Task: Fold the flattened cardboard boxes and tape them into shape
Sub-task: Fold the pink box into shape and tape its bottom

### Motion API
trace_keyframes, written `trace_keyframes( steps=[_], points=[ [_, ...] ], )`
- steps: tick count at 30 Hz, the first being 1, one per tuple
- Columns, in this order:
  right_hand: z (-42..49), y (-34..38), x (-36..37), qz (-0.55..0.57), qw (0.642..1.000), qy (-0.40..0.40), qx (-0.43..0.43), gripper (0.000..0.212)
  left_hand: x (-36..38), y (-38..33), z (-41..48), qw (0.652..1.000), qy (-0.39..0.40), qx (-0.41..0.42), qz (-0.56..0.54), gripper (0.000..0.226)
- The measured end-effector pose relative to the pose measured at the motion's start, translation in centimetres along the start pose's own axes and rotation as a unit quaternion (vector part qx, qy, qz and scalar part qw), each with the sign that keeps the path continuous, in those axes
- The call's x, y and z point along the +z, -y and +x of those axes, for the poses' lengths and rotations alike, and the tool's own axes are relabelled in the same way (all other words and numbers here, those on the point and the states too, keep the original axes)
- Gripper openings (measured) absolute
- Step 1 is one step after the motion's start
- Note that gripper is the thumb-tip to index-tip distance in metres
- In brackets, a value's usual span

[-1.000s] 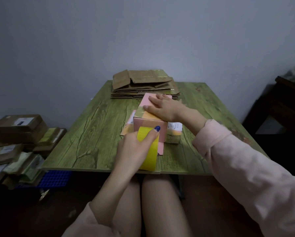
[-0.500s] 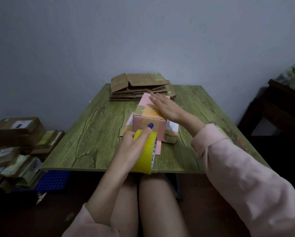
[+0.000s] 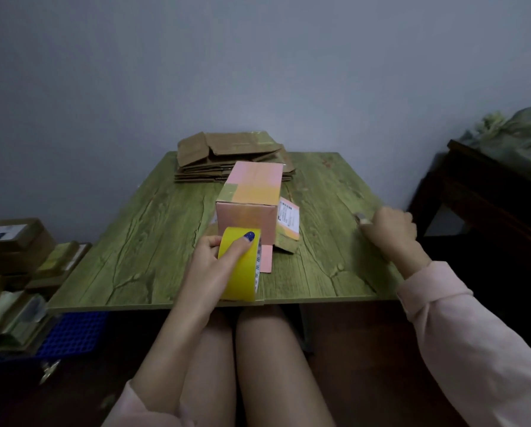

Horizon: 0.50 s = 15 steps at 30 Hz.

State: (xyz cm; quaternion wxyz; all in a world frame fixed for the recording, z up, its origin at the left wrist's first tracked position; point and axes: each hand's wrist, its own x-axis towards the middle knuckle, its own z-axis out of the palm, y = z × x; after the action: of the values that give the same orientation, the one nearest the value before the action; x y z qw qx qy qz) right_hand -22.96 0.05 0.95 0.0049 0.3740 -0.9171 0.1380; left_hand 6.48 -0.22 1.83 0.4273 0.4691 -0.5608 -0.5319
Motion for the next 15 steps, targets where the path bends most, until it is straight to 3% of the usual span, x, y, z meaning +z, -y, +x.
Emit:
trace_keyframes(
  steps=[3,6,9,12,15],
  points=[
    [0.3,-0.9,0.4,0.046,0.999,0.016,0.012,0.037,0.1,0.0,-0.2,1.0,-0.007,0.005,-0.014,0.037],
    [-0.1,-0.2,-0.5,0.11,0.993,0.039,-0.001,0.038,0.1,0.2,-0.3,1.0,-0.009,0.004,-0.02,0.044],
    [-1.6,3.0,-2.4,0.2,0.97,-0.011,-0.136,0.04,0.0,0.1,-0.3,1.0,-0.023,0.005,0.002,0.065],
    [-4.0,7.4,-4.5,0.299,0.902,-0.038,-0.31,0.026,0.0,-0.1,-0.2,0.999,-0.032,0.004,0.021,0.076],
    [-6.1,11.0,-5.0,0.295,0.858,-0.012,-0.42,0.017,0.0,-0.1,-0.1,1.0,-0.022,-0.009,0.002,0.048]
  ],
)
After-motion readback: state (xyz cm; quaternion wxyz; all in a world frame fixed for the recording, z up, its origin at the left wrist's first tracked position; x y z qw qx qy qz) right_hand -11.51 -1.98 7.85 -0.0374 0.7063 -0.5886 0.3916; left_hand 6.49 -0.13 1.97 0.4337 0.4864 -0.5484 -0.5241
